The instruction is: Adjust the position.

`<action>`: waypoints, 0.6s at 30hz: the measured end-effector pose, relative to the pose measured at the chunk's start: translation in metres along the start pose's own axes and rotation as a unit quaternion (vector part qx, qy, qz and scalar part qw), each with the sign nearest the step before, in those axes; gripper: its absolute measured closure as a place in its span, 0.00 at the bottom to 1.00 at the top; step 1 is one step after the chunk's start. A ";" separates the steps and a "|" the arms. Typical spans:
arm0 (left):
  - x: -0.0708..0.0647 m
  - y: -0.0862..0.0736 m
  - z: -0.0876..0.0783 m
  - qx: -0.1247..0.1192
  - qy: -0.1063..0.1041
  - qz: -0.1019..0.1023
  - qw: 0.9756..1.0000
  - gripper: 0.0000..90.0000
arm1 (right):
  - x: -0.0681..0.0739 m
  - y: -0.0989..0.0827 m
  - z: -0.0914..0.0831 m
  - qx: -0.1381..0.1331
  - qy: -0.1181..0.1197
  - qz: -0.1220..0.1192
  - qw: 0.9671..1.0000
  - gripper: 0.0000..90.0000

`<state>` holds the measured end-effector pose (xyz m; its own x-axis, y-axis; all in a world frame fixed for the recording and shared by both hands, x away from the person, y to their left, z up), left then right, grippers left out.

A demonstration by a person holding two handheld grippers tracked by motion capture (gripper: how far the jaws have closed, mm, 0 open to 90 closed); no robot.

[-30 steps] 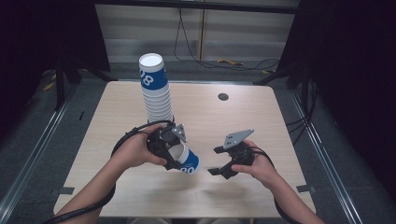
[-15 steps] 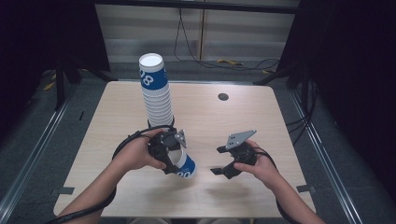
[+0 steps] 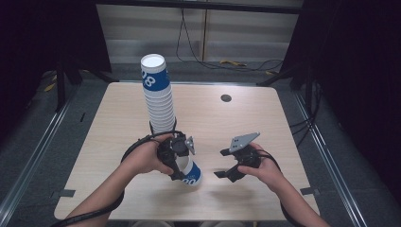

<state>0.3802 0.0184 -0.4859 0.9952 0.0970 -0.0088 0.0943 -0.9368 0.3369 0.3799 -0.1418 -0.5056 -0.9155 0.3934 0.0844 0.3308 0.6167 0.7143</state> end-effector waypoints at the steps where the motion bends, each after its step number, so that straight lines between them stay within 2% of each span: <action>1: 0.000 0.000 0.000 0.004 0.000 0.003 1.000 0.20 | 0.000 0.000 0.000 0.000 0.000 0.000 1.000 0.15; 18: -0.004 0.010 0.003 -0.006 -0.004 0.009 1.000 0.18 | 0.000 -0.002 0.001 -0.001 0.000 -0.002 1.000 0.15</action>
<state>0.3772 0.0077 -0.4857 0.9970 0.0768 -0.0100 0.0754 -0.9343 0.3483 0.3795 -0.1422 -0.5077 -0.9171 0.3902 0.0817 0.3265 0.6174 0.7157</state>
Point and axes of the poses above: each handheld gripper's, and its own axes: z roughly forward along the jaws, y roughly out of its top, x roughly to its left, the point moved 9 cm from there along z, roughly forward along the jaws
